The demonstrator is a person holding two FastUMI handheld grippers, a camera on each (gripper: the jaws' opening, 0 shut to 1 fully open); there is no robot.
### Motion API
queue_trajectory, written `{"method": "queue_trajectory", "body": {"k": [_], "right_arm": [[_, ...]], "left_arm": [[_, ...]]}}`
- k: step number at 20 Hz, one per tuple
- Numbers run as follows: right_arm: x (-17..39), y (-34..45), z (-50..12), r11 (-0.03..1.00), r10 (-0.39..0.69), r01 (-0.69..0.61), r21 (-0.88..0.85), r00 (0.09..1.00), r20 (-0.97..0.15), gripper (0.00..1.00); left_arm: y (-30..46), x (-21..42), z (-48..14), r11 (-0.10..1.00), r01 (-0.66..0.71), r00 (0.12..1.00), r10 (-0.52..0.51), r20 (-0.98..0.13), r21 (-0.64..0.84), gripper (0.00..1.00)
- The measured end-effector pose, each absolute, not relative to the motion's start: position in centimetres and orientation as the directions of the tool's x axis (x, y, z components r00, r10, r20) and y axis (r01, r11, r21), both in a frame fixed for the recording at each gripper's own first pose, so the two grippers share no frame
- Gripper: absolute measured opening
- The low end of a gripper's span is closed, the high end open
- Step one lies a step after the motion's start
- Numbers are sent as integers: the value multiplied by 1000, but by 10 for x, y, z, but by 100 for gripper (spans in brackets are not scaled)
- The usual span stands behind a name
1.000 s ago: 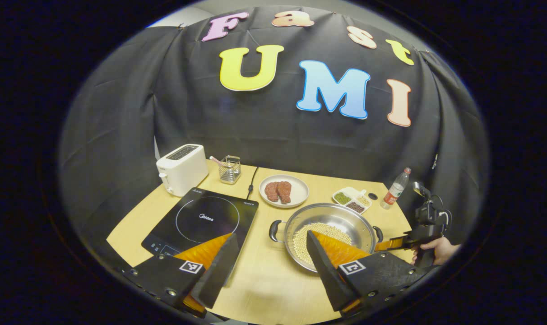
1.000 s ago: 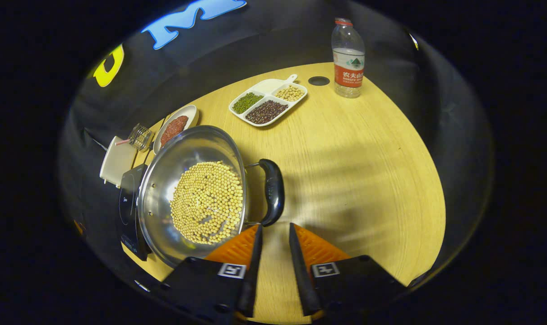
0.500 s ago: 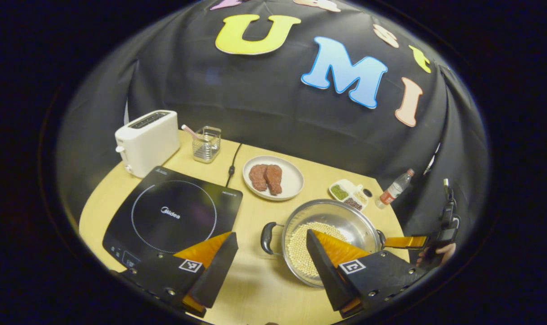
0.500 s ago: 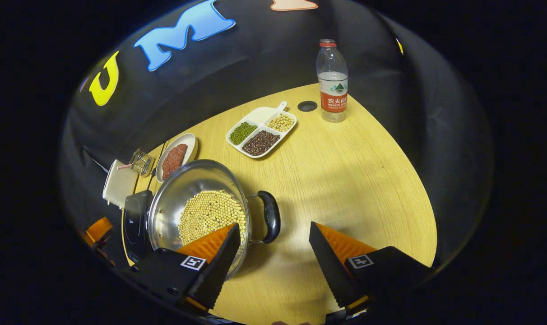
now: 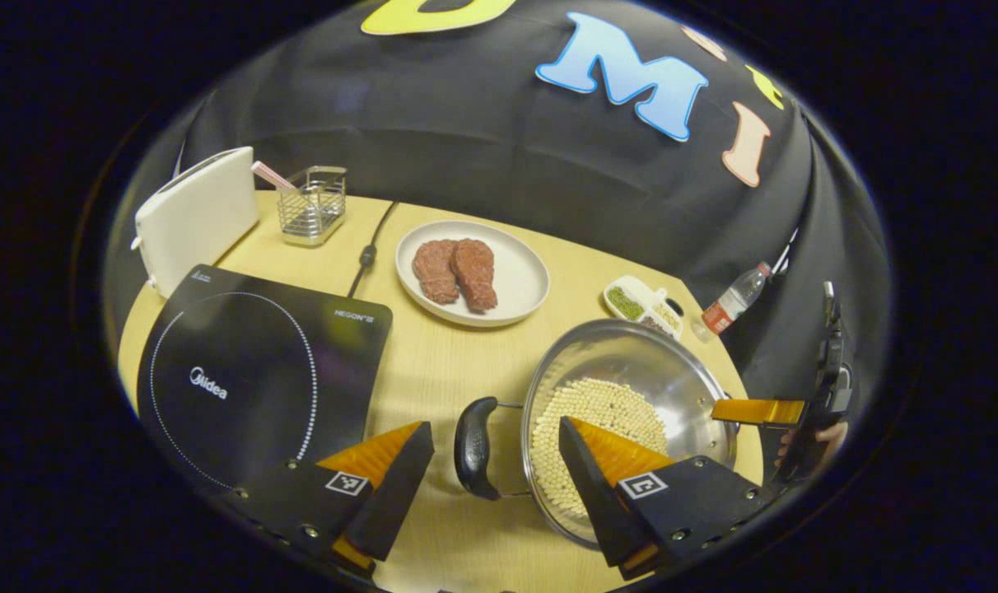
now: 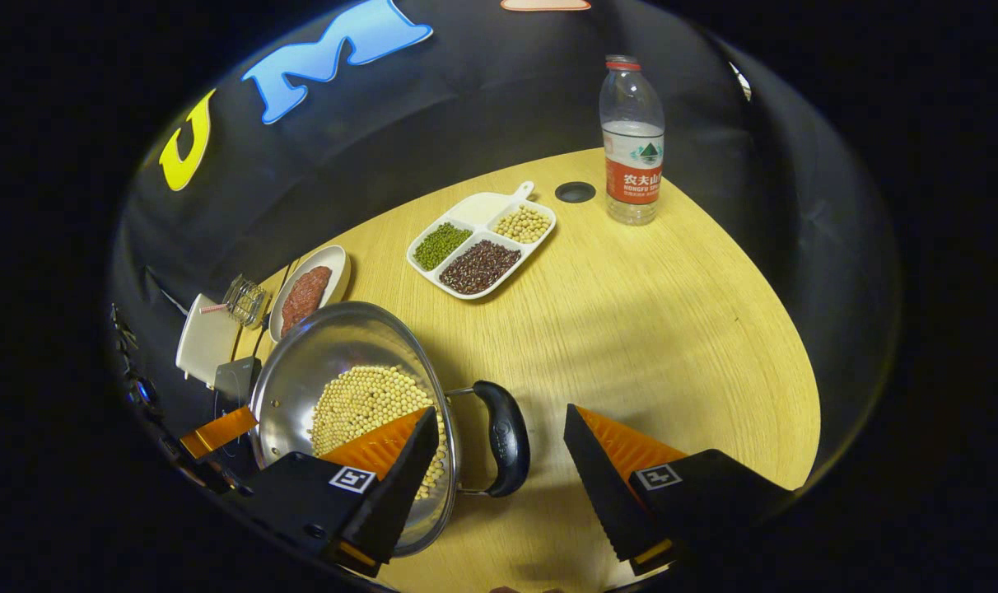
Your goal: First push the handle of the pot to place it horizontally, then grasp the pot with both hands and set it on the induction cooktop.
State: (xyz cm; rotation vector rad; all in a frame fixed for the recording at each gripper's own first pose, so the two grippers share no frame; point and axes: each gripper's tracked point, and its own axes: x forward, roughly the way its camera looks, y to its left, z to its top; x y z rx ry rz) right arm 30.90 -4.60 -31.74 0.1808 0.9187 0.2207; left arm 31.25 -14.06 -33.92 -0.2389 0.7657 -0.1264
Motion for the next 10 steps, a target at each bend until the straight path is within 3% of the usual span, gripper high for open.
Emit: {"method": "queue_trajectory", "body": {"k": [3, 8, 10], "right_arm": [[311, -39, -330, 963, 267, -132, 235, 581, -769, 98], [310, -23, -344, 958, 286, -166, 233, 576, -766, 97], [308, -17, -350, 956, 294, -177, 234, 569, -768, 91]], "left_arm": [[-140, 318, -360, 966, 23, 690, -202, -695, -258, 98], [-144, 329, -374, 956, 23, 676, -230, -700, -292, 92], [-146, 332, -377, 955, 28, 677, -234, -697, -294, 77]]}}
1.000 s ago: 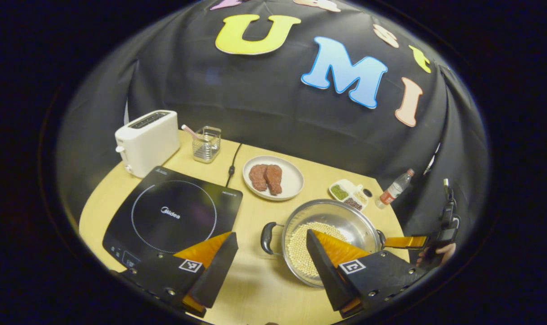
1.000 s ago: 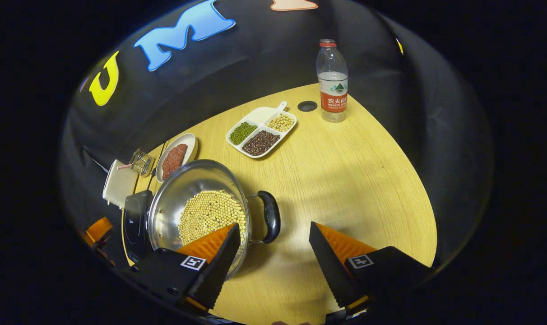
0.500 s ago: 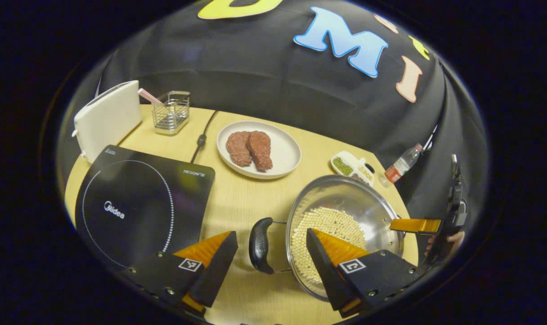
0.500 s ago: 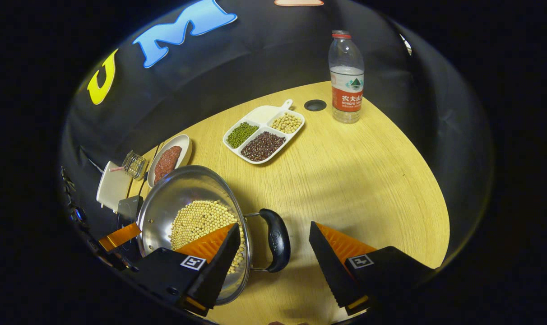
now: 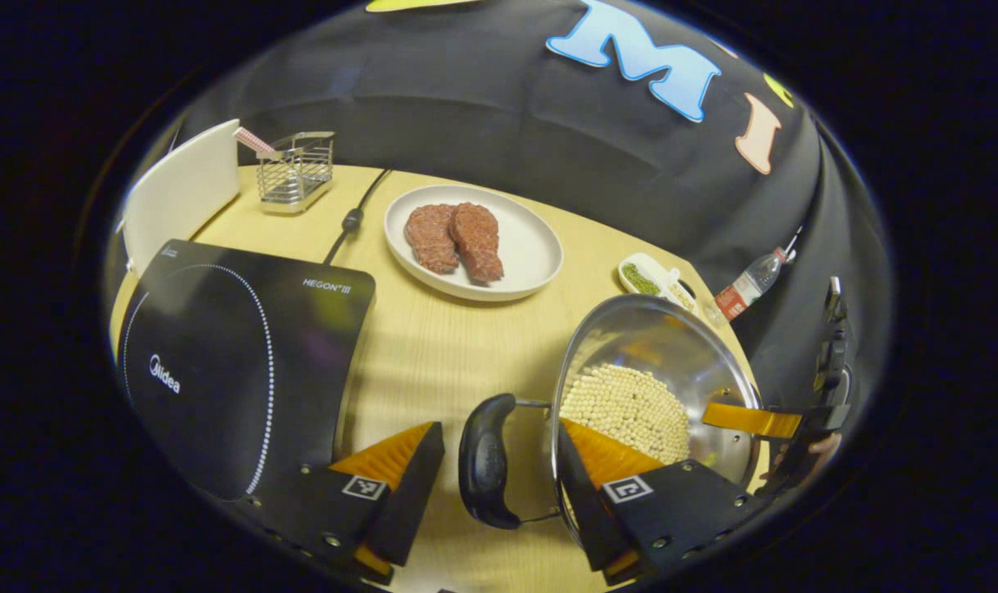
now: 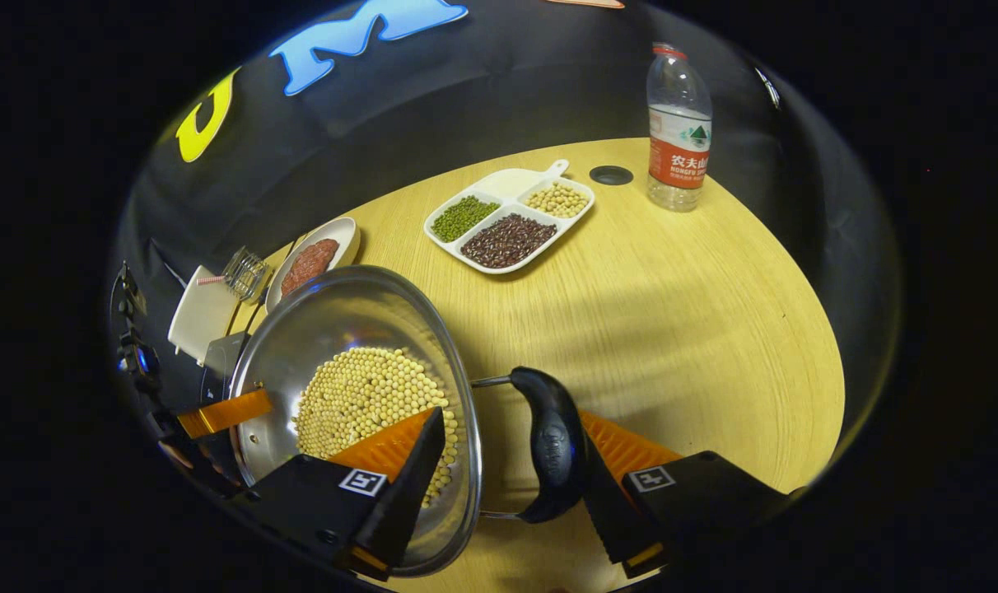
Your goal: First push the handle of the pot to place it horizontally, then grasp the pot with both hands and set it on the induction cooktop.
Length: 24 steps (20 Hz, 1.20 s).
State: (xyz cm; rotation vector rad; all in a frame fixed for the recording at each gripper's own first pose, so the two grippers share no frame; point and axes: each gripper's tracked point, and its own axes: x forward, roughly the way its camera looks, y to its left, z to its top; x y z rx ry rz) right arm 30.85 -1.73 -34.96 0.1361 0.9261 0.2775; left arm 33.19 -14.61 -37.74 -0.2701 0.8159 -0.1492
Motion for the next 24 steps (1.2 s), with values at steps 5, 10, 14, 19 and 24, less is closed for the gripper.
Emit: {"method": "queue_trajectory", "body": {"k": [5, 10, 14, 19, 24], "right_arm": [[315, -28, -352, 968, 250, -167, 187, 602, -758, 79], [313, -28, -351, 962, 272, -153, 226, 599, -753, 60], [308, -26, -352, 964, 267, -155, 218, 596, -758, 55], [287, -24, -337, 964, 263, -147, 220, 595, -759, 55], [252, -18, -310, 968, 248, -126, 217, 603, -758, 55]], "left_arm": [[-154, 334, -382, 953, 45, 666, -251, -702, -298, 58], [-154, 336, -383, 947, 28, 666, -257, -701, -321, 55], [-153, 335, -381, 952, 39, 659, -252, -709, -303, 53], [-148, 318, -364, 954, 55, 658, -258, -707, -296, 52], [-138, 290, -333, 951, 72, 660, -271, -701, -300, 52]]}}
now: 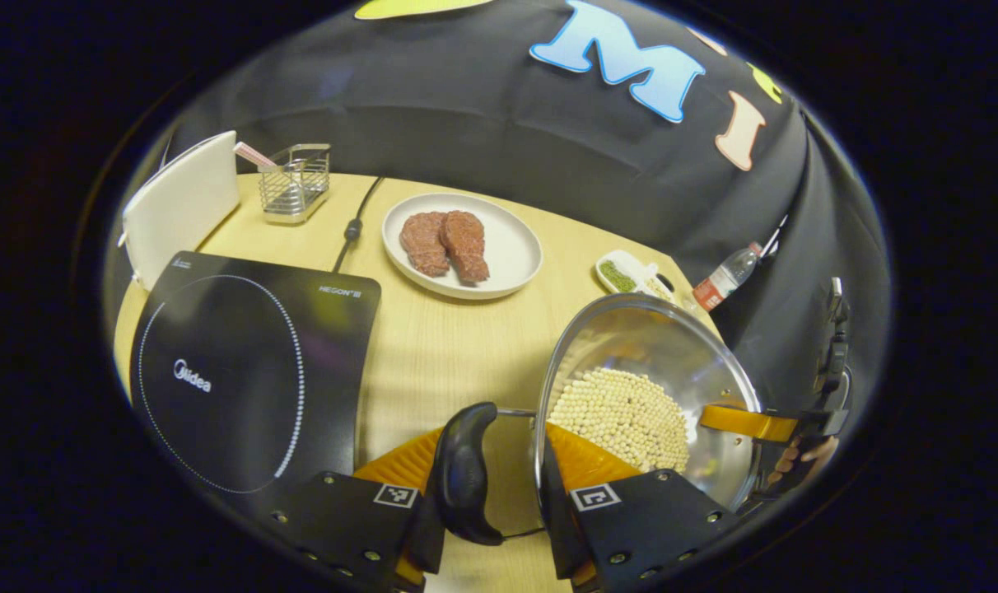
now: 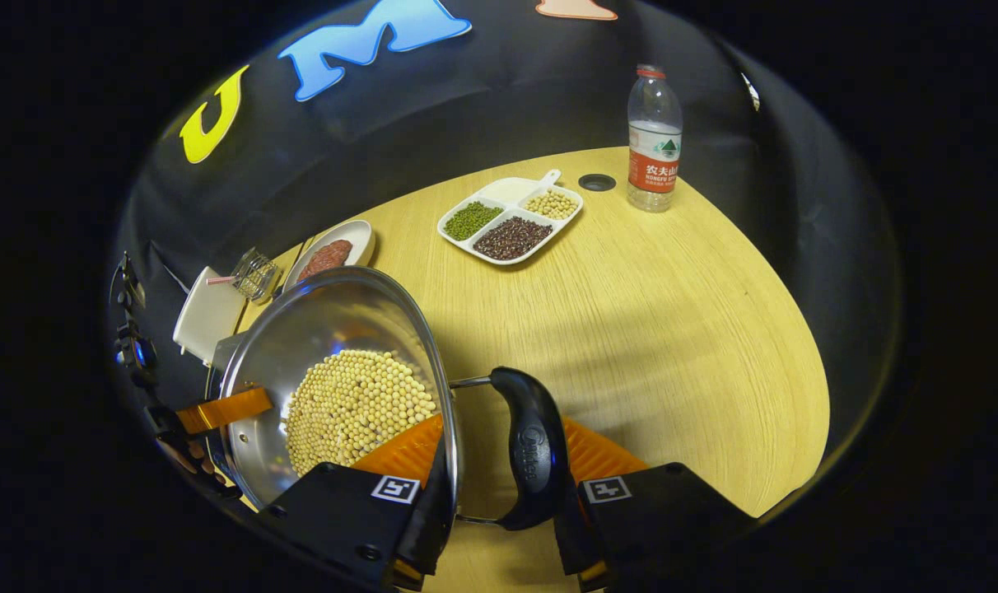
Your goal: First push the handle of the pot to place it horizontally, then grasp the pot with both hands and set it on the induction cooktop.
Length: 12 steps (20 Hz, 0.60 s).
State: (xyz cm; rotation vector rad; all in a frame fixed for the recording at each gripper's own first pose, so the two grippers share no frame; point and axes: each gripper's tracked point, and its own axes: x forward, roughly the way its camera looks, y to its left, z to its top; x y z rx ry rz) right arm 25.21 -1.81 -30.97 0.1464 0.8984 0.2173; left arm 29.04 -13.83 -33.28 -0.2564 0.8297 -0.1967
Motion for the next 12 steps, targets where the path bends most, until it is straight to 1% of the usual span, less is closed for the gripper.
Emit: {"method": "queue_trajectory", "body": {"k": [1, 2, 3, 4, 5, 7, 8, 9, 12], "right_arm": [[241, -16, -305, 969, 244, -123, 213, 597, -765, 55], [230, -14, -299, 970, 241, -118, 213, 596, -766, 58], [220, -10, -293, 969, 241, -112, 218, 597, -765, 55], [209, -7, -287, 969, 241, -107, 221, 597, -765, 55], [199, -3, -281, 969, 241, -104, 224, 597, -765, 55], [183, 7, -273, 967, 246, -98, 235, 598, -763, 55], [172, 13, -268, 967, 249, -102, 235, 597, -763, 55], [165, 18, -263, 966, 249, -102, 236, 598, -762, 55], [150, 41, -250, 967, 250, -121, 225, 615, -748, 55]], "left_arm": [[-135, 281, -326, 951, 78, 657, -275, -702, -299, 55], [-130, 273, -320, 951, 83, 656, -278, -702, -299, 52], [-126, 264, -312, 950, 88, 656, -282, -700, -300, 55], [-121, 256, -304, 949, 93, 660, -284, -695, -300, 55], [-116, 248, -296, 950, 94, 661, -284, -695, -299, 52], [-104, 233, -281, 950, 100, 668, -284, -688, -296, 52], [-96, 227, -274, 951, 103, 672, -284, -684, -293, 55], [-89, 220, -270, 950, 101, 674, -283, -683, -294, 52], [-63, 204, -259, 946, 93, 683, -287, -672, -310, 52]]}}
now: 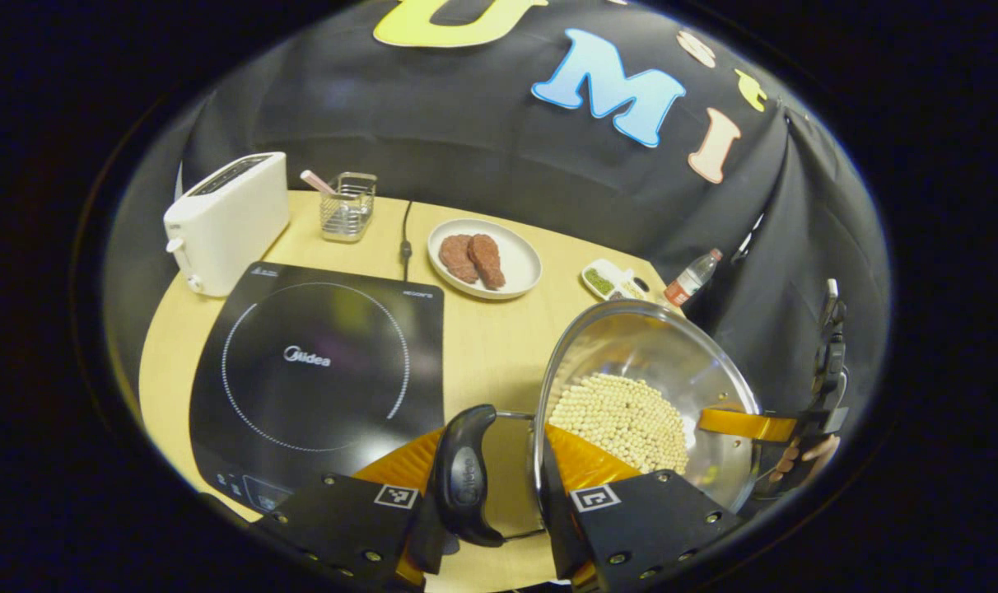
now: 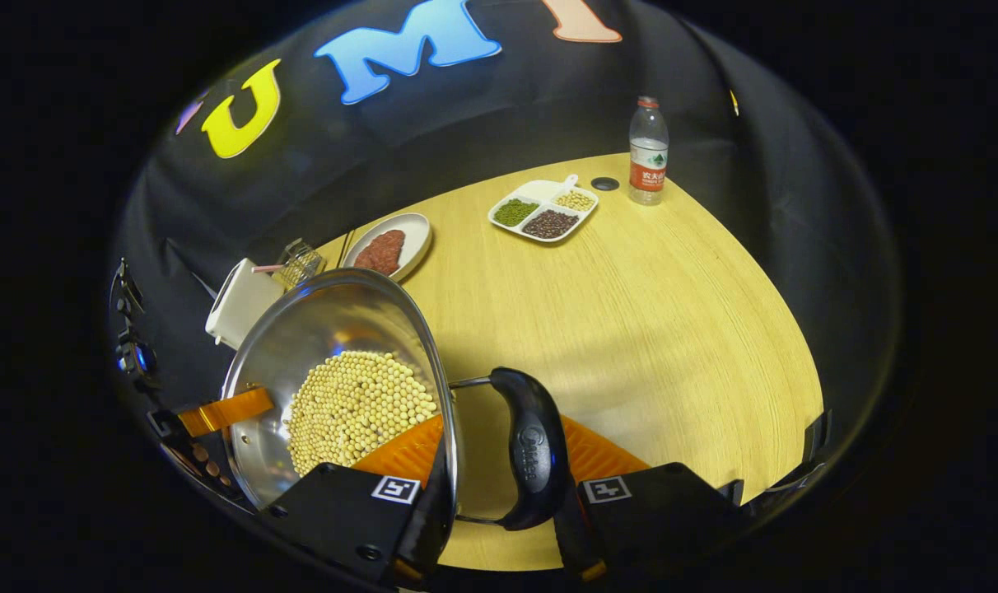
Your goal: First push the handle of the pot to place it horizontally, then grasp the pot with both hands and set it on the induction cooktop.
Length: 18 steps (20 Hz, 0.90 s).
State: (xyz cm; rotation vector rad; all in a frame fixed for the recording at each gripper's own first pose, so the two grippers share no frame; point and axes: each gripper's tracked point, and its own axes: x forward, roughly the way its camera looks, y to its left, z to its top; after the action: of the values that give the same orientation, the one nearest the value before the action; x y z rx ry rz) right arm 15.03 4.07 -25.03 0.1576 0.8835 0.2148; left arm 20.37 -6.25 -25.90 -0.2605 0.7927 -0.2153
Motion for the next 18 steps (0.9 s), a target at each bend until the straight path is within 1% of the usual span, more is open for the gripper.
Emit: {"method": "queue_trajectory", "body": {"k": [2, 3, 4, 6, 7, 8, 9, 10, 11, 12, 13, 14, 15, 16, 17, 18], "right_arm": [[143, 60, -245, 966, 256, -141, 216, 622, -740, 55], [139, 71, -243, 965, 262, -149, 217, 622, -738, 58], [136, 83, -242, 963, 269, -159, 218, 621, -736, 55], [130, 105, -242, 959, 282, -175, 221, 620, -732, 57], [127, 116, -242, 958, 288, -182, 223, 616, -733, 57], [125, 128, -243, 956, 294, -187, 227, 613, -733, 57], [123, 139, -243, 953, 301, -194, 231, 611, -732, 55], [123, 151, -243, 951, 308, -201, 234, 611, -729, 55], [123, 162, -243, 949, 316, -206, 240, 614, -723, 57], [123, 173, -242, 948, 320, -210, 241, 616, -720, 55], [123, 184, -242, 945, 327, -217, 244, 616, -717, 57], [124, 195, -244, 943, 333, -222, 249, 614, -716, 54], [125, 205, -247, 941, 339, -226, 254, 609, -717, 54], [127, 215, -249, 938, 346, -232, 257, 607, -715, 54], [129, 225, -252, 936, 353, -240, 259, 604, -714, 54], [133, 234, -253, 933, 359, -247, 261, 603, -712, 54]], "left_arm": [[-40, 195, -255, 945, 78, 692, -281, -665, -317, 52], [-29, 192, -254, 946, 73, 699, -275, -660, -316, 52], [-15, 189, -251, 946, 66, 704, -269, -658, -316, 52], [10, 184, -247, 948, 54, 713, -257, -653, -315, 52], [22, 181, -248, 948, 49, 716, -252, -651, -314, 55], [35, 179, -246, 950, 45, 719, -246, -649, -310, 52], [47, 178, -245, 950, 39, 723, -240, -648, -309, 55], [60, 178, -243, 951, 34, 726, -235, -646, -308, 52], [71, 179, -244, 951, 28, 730, -230, -644, -308, 52], [82, 180, -243, 951, 23, 732, -226, -643, -308, 52], [92, 182, -246, 952, 17, 734, -220, -642, -307, 52], [103, 184, -246, 953, 13, 738, -214, -640, -304, 55], [113, 187, -247, 954, 9, 741, -207, -638, -300, 52], [125, 190, -248, 955, 4, 744, -201, -637, -296, 55], [133, 192, -250, 956, -2, 745, -195, -637, -295, 55], [142, 196, -251, 955, -9, 748, -190, -636, -296, 52]]}}
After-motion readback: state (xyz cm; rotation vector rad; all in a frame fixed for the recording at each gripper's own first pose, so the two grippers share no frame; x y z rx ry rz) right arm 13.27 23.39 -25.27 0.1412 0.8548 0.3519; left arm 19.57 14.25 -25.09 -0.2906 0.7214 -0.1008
